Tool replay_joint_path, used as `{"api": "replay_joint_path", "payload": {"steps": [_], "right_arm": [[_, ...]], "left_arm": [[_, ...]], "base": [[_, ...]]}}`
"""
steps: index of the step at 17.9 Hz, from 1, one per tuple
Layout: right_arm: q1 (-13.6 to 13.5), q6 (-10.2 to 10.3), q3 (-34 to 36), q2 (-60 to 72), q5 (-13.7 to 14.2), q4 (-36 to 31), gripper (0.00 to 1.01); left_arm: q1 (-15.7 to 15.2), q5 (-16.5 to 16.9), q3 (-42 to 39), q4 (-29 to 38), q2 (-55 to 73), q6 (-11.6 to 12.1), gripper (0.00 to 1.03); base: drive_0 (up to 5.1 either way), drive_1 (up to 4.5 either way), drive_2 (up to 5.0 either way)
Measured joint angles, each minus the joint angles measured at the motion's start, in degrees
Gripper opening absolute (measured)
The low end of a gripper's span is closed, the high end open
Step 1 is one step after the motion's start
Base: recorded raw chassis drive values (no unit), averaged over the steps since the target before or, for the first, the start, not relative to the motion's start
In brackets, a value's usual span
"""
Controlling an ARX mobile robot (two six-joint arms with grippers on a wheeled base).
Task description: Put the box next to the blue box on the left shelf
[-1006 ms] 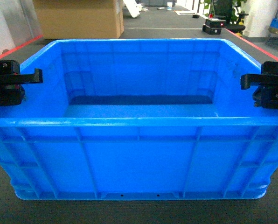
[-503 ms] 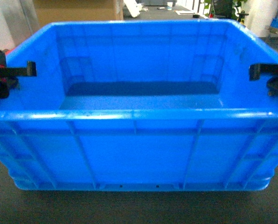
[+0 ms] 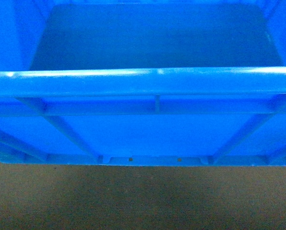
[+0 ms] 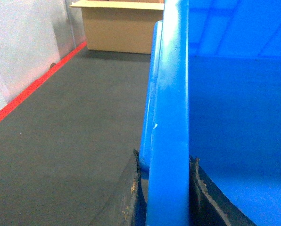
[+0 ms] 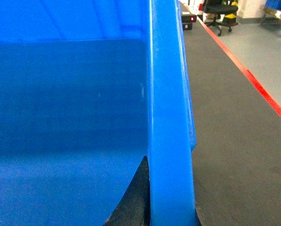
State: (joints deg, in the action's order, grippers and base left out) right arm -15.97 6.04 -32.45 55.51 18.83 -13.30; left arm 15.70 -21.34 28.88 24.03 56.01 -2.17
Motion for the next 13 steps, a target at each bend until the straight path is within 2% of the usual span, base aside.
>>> {"api": "replay_joint_path", "payload": {"steps": [2,8,13], "right_arm": [[-0.5,-1.2,0.3,-1.6,0.4,-0.6,0.08],[-0.5,-1.2,0.3,-1.1,0.4,-0.4,0.08],[-0.5,-1.2,0.3,-1.1,0.4,-0.3,0.08]], "left_arm": [[0.2,-0.2,-0.3,0.6,-1.6,0.3,0.18],[0.2,-0.1,-0.4,0.0,-1.6,0.7,0.18],[0.2,-0.1,-0.4,0.0,-1.6,0.7,0.18]], "base": [[0.0,0.0,0.0],[-0.2,-0.23,-0.2],[-2.0,-1.96,-2.0]]}}
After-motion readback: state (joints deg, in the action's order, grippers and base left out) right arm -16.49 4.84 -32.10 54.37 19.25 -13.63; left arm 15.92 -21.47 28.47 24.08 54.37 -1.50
